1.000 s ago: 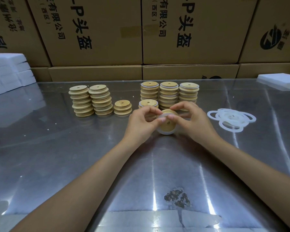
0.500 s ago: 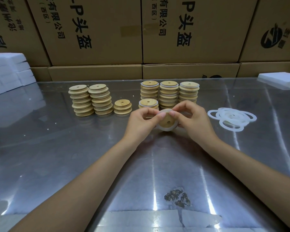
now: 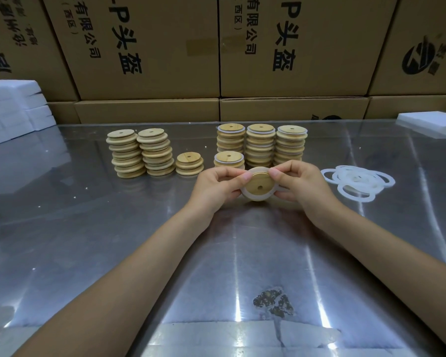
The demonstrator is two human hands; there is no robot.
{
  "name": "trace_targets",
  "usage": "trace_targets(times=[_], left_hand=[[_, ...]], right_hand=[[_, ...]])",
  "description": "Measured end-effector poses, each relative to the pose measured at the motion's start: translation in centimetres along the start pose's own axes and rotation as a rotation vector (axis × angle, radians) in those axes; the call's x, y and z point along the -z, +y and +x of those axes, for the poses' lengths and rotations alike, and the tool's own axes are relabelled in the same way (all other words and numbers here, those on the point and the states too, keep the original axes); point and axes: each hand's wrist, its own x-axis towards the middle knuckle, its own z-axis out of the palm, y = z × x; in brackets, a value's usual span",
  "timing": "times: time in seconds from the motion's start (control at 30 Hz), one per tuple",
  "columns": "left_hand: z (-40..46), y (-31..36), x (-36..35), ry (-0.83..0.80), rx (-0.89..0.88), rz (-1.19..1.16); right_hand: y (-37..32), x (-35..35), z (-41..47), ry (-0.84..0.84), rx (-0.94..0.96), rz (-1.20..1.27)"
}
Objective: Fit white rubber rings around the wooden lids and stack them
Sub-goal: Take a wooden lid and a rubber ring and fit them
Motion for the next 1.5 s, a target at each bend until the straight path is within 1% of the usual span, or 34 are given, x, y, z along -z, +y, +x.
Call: trace_targets(times=[0.17,0.23,0.33,0.43,0.53,0.6,0.7,0.8,0.93,1.0,1.1,1.2,1.3,1.37,1.5], left_hand=[[0.2,0.0,0.1,-0.010,0.006,-0.030],[0.2,0.0,0.2,-0.012,0.001,-0.022],[0.3,0.0,0.7,-0.015,-0.043,0.077],[0.2,-0.2,1.0,-0.065,-0.088,0.157],[0.2,-0.2,1.1,-0.072,-0.104,0.185],[0.3,-0.2,1.0,-0.061,-0.114,0.185],[0.4,-0.2,1.1,-0.049,-0.125,0.151],[0.5,-0.1,1.2,-0.072,-0.147,0.172],[0.4,-0.1,1.1,-0.140,-0.207,0.341],[0.3,-0.1,1.1,-0.141,-0.208,0.388],[0.1,-0.1,1.1,-0.133,-0.164,0.303],[-0.2,-0.1,0.9,-0.139,-0.040,0.134],[-0.2,0.1,0.6,-0.150,0.012,0.021],[-0.3,0.2,0.3,-0.142,0.030,-0.014],[-0.4,-0.2,0.2,-0.120,0.006,-0.012]], right_hand=[[0.1,0.5,0.4,-0.087,-0.152,0.140],[0.2,0.8,0.5,-0.134,-0.185,0.183],[0.3,0.9,0.4,-0.173,-0.138,0.156],[0.5,1.1,0.4,-0.161,-0.124,0.118],[0.4,1.5,0.5,-0.150,-0.147,-0.034],[0.3,1.7,0.5,-0.168,-0.160,-0.074],[0.1,1.9,0.4,-0.205,-0.181,-0.066],[0.1,1.8,0.4,-0.197,-0.175,-0.039],[-0.2,1.5,0.1,-0.175,-0.144,0.025],[-0.3,1.4,0.0,-0.167,-0.130,0.026],[-0.2,1.4,0.1,-0.172,-0.140,0.038],[-0.1,1.5,0.4,-0.218,-0.191,0.029],[-0.2,1.7,0.5,-0.249,-0.216,0.106],[-0.3,1.7,0.4,-0.231,-0.188,0.124],[-0.4,1.5,0.2,-0.180,-0.084,0.046]])
